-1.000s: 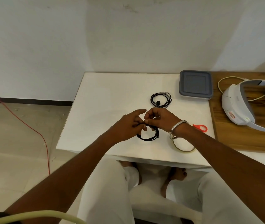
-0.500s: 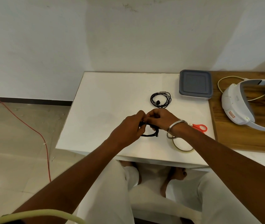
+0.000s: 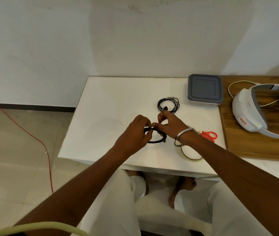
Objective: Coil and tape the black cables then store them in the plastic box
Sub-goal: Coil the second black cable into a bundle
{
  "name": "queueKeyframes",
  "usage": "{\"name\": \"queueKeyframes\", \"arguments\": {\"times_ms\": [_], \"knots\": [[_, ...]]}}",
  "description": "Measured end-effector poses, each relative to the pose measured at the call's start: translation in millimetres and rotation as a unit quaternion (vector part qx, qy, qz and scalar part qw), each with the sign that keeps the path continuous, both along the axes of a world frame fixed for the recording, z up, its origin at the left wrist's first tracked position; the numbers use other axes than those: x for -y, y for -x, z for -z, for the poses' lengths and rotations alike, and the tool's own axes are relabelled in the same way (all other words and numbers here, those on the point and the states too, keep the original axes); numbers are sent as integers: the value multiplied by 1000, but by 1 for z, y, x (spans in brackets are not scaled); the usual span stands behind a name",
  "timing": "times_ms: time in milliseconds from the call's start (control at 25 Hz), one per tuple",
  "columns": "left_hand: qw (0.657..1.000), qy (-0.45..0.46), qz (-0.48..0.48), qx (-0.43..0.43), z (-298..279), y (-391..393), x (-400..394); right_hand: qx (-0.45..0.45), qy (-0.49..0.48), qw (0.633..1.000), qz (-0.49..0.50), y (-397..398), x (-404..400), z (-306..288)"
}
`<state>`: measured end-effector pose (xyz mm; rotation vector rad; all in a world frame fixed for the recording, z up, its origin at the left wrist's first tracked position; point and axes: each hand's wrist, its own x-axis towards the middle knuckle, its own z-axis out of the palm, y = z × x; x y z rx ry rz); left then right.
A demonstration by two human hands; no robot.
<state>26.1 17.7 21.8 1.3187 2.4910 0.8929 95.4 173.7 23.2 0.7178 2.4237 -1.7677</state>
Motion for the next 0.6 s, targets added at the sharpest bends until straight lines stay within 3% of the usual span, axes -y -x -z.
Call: {"name": "queueKeyframes", "arguments": {"times_ms": [320,600], "knots": [[1000,21,5,-4,4,2,2,-34,41,996,-67,-6,-3,-5],[994,42,17,98,7,8,6,-45,28,992,-116,-6,-7,-1]]}}
